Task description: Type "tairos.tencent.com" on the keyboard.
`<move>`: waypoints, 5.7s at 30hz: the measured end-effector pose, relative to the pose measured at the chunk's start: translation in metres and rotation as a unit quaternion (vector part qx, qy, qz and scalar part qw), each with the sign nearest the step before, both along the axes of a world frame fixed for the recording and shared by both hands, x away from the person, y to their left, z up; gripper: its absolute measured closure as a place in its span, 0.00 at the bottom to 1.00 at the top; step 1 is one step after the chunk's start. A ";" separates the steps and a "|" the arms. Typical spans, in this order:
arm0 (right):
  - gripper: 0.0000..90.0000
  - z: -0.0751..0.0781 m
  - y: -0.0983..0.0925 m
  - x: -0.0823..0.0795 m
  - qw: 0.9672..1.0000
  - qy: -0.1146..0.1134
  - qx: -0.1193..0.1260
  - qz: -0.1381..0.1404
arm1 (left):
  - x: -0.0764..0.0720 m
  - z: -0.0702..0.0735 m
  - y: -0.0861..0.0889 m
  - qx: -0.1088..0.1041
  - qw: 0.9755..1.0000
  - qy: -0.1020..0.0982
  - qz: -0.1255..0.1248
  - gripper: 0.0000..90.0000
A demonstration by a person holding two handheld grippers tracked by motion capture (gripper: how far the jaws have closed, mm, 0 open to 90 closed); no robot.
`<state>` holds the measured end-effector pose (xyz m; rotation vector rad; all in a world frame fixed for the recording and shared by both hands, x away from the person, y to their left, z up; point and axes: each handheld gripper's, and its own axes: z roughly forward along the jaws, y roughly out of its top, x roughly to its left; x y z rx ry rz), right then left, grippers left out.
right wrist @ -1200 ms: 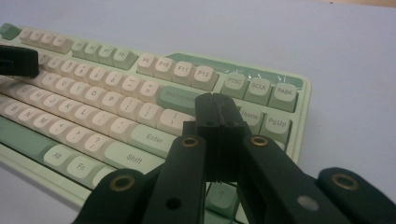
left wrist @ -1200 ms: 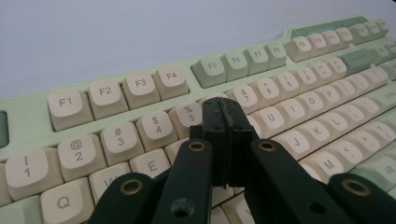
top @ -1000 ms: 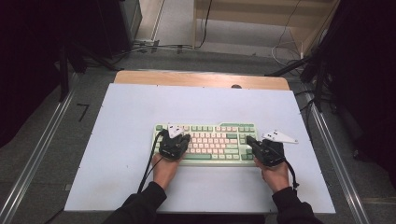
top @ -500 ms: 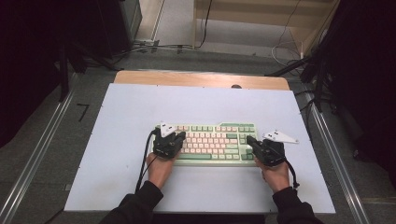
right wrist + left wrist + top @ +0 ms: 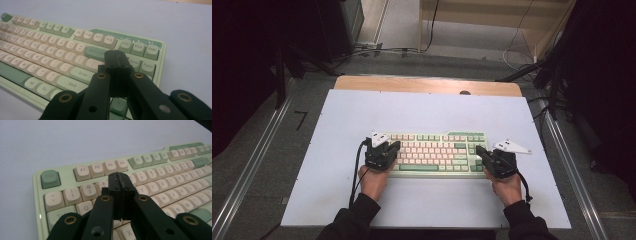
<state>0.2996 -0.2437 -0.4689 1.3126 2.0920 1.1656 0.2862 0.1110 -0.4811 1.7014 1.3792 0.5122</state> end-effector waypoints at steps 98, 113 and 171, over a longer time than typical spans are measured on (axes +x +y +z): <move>0.97 0.000 0.030 0.003 0.999 0.004 -0.001 0.035 | -0.015 -0.003 0.004 0.008 1.000 -0.005 0.001 1.00; 0.97 0.002 0.053 0.007 0.998 0.007 0.003 0.055 | -0.014 -0.003 0.005 0.007 1.000 -0.006 -0.001 1.00; 0.97 -0.016 0.126 0.025 0.993 0.033 -0.032 0.106 | -0.012 -0.004 0.007 0.007 1.000 -0.003 0.000 1.00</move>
